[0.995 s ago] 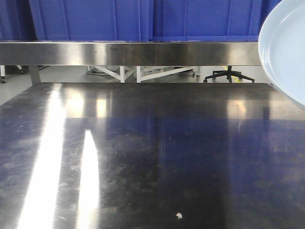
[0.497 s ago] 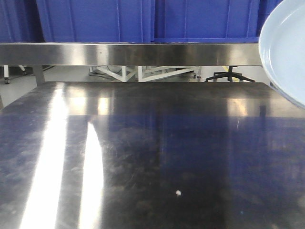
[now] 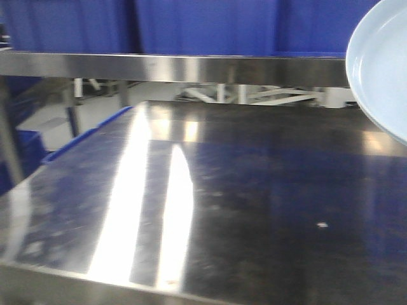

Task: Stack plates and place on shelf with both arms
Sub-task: 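Drive the base away from the table toward the bin shelves, holding the plates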

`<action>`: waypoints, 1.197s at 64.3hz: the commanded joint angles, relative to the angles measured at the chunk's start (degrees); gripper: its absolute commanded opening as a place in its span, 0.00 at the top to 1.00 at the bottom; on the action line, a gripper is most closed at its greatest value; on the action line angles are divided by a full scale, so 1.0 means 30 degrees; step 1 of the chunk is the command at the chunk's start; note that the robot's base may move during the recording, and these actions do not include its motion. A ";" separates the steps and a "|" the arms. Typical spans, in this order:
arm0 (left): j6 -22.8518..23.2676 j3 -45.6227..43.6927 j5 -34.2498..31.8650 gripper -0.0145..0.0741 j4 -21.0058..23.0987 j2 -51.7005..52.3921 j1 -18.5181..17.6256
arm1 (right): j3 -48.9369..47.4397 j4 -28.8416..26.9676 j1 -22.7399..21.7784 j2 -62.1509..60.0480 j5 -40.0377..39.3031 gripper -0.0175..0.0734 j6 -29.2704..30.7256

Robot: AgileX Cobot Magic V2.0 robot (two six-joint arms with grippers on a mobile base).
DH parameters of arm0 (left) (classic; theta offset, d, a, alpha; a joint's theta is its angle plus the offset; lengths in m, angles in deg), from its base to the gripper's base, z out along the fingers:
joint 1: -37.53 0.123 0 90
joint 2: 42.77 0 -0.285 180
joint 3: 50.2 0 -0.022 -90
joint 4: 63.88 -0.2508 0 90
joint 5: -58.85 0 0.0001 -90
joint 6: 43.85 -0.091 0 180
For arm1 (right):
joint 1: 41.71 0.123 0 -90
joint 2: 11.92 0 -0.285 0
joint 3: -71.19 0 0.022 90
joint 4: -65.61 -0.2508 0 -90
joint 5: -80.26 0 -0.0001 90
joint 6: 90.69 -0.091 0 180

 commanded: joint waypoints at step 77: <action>0.0178 -0.0535 -0.1430 0.74 0.0090 -0.0098 0.0080 | -0.0625 0.0028 -0.0091 0.0056 -0.1839 0.78 -0.0072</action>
